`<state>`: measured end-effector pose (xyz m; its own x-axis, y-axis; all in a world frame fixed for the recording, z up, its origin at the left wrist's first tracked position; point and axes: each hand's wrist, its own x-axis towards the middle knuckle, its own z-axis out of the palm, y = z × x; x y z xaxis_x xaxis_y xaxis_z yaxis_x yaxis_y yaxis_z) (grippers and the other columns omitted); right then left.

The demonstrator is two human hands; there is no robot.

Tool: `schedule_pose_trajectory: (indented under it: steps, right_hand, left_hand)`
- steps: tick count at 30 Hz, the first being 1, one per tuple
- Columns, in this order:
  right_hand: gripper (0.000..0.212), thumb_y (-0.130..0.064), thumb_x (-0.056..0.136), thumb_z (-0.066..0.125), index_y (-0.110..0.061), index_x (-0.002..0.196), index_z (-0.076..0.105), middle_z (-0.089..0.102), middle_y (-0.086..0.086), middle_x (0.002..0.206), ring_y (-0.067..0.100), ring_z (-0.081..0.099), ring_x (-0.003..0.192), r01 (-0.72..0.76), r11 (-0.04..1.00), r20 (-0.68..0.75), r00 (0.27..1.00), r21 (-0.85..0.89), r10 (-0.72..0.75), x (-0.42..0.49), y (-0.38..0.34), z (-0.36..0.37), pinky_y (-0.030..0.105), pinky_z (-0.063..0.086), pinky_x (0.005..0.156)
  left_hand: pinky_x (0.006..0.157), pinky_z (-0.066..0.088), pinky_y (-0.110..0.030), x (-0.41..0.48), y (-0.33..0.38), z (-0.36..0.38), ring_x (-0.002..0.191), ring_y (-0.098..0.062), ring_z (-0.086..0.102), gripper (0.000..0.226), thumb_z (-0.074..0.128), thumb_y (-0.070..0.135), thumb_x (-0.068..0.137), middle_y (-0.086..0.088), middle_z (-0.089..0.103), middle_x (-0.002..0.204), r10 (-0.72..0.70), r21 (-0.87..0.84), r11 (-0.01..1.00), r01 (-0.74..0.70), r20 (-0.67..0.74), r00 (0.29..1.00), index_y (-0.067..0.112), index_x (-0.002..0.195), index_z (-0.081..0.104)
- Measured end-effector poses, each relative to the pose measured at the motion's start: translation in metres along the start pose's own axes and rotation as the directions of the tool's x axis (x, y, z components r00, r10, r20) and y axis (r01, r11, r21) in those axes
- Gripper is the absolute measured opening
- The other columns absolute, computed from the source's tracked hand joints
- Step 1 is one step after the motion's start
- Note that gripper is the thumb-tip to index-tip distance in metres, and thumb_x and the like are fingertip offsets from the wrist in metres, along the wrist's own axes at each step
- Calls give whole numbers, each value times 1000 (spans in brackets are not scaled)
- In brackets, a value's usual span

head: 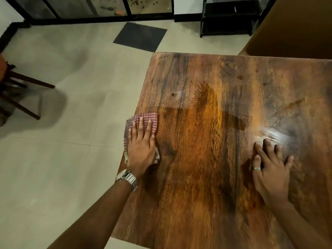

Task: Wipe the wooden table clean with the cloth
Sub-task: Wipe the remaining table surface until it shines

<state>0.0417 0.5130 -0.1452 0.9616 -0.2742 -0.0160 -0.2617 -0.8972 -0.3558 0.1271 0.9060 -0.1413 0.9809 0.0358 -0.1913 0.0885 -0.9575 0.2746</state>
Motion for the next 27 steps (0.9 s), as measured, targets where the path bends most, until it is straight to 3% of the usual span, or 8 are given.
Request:
schedule_pose_trajectory:
  steps: [8, 11, 14, 16, 18, 21, 24, 27]
  right_hand:
    - [57, -41, 99, 25, -20, 149, 43, 26, 3, 163, 25, 12, 154, -1, 1000, -15, 1000, -25, 0, -1, 0, 4, 58, -3, 121]
    - [57, -42, 100, 25, -20, 149, 43, 26, 3, 163, 25, 12, 154, 3, 1000, -26, 1000, -31, -4, 2, 1, 6, 59, -1, 121]
    - [57, -43, 100, 25, -20, 149, 43, 26, 2, 163, 24, 11, 154, 2, 1000, -32, 999, -21, -2, 1, 0, 6, 58, -2, 121]
    - [57, -43, 100, 25, -20, 149, 43, 26, 2, 163, 24, 10, 154, 4, 1000, -29, 1000, -19, -5, 1, 0, 6, 58, -2, 121]
    - [58, -44, 99, 24, -20, 149, 43, 26, 3, 163, 24, 10, 154, 13, 1000, -26, 1000, -16, -13, 0, 1, 5, 58, -3, 121]
    - [59, -44, 99, 24, -20, 148, 44, 27, 2, 162, 24, 10, 154, 9, 1000, -32, 999, -12, -10, 0, 2, 4, 58, -3, 121]
    - [58, -43, 99, 24, -20, 148, 45, 27, 2, 162, 24, 11, 154, 4, 1000, -41, 999, -11, -5, 0, 1, 4, 59, -1, 121]
    - [58, -43, 99, 24, -20, 148, 44, 27, 2, 162, 24, 11, 154, 13, 1000, -37, 999, -10, -13, -1, 1, 5, 59, -1, 121]
  left_hand:
    - [126, -8, -42, -142, 31, 31, 153, -16, -24, 63, 5, 59, 102, 14, -26, 165, 88, -24, 996, -85, 141, 986, 37, 159, -10]
    - [128, 9, -42, -133, 31, 11, 154, -4, -7, 62, 37, 32, 107, 30, -14, 163, 126, -263, 961, -83, 150, 981, 43, 158, 4]
    - [102, 50, -25, -107, 33, -33, 131, -6, 49, 63, 48, 5, 103, 15, 39, 156, 2, -660, 749, 61, 94, 996, 50, 145, 37]
    - [81, 54, -17, -78, 31, -64, 110, -9, 64, 47, 45, 4, 104, 4, 62, 136, -155, -856, 469, 216, 162, 975, 40, 132, 57]
    - [80, 57, -23, -48, 18, -84, 105, -7, 69, 39, 45, 7, 103, 6, 67, 128, -186, -909, 270, 318, 275, 943, 32, 128, 63]
    - [110, 45, -42, -24, -14, -90, 131, -14, 54, 51, 52, -4, 98, 3, 55, 146, -240, -815, 537, 218, 100, 966, 27, 139, 56]
    - [122, 28, -44, -18, -30, -84, 148, -16, 32, 60, 49, -4, 98, 5, 37, 161, -201, -590, 805, 70, -160, 966, 28, 148, 48]
    - [125, 3, -42, -16, -16, -54, 156, -14, -2, 53, 31, 41, 107, 7, 4, 170, 59, -314, 948, -58, -7, 998, 34, 159, 21]
